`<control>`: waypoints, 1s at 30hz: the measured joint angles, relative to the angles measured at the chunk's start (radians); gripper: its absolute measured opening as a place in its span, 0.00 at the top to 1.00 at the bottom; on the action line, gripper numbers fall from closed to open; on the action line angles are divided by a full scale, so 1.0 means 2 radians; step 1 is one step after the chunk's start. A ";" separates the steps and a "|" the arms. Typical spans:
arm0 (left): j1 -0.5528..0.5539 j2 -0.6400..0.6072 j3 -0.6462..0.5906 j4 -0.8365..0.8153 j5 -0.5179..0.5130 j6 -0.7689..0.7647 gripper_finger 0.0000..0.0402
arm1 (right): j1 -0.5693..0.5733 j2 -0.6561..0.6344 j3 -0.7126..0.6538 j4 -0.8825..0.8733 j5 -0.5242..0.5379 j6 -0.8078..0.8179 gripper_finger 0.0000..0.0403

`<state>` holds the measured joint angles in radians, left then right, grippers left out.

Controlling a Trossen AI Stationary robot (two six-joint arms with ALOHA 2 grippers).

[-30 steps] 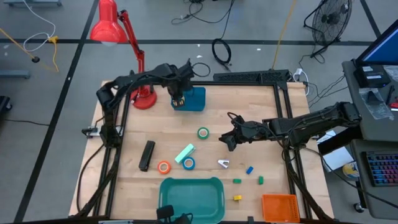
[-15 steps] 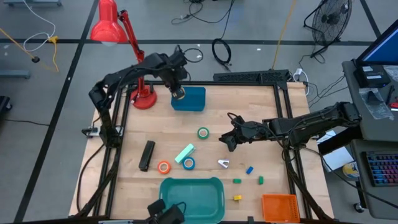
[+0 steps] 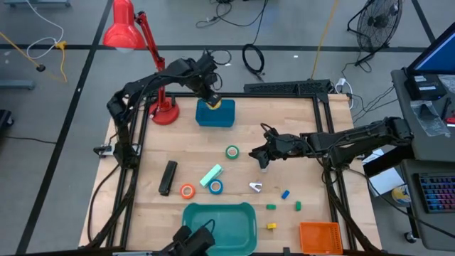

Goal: Pick and place Stapler, Stapler remover, tape
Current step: Put the yellow tape into the blue bin

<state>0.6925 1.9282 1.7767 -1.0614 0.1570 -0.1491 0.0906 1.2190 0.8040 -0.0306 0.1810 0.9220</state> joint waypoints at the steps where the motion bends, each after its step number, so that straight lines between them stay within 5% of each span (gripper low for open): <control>1: 0.002 0.011 0.016 -0.008 0.004 -0.007 0.91 | 0.000 0.000 0.000 0.006 0.000 -0.002 0.65; 5: 0.004 0.053 0.085 -0.038 0.033 -0.005 0.91 | 0.000 0.000 0.000 0.010 0.000 -0.002 0.65; 13: 0.025 0.172 0.247 -0.168 0.003 0.018 0.91 | 0.001 0.000 0.000 0.010 -0.001 0.000 0.65; 30: 0.004 0.192 0.259 -0.195 -0.002 0.099 0.91 | 0.005 0.000 0.000 0.001 0.000 -0.009 0.65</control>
<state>0.7005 2.3123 2.2944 -1.4504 0.1536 0.0499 0.0998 1.2190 0.8040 -0.0277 0.1805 0.9039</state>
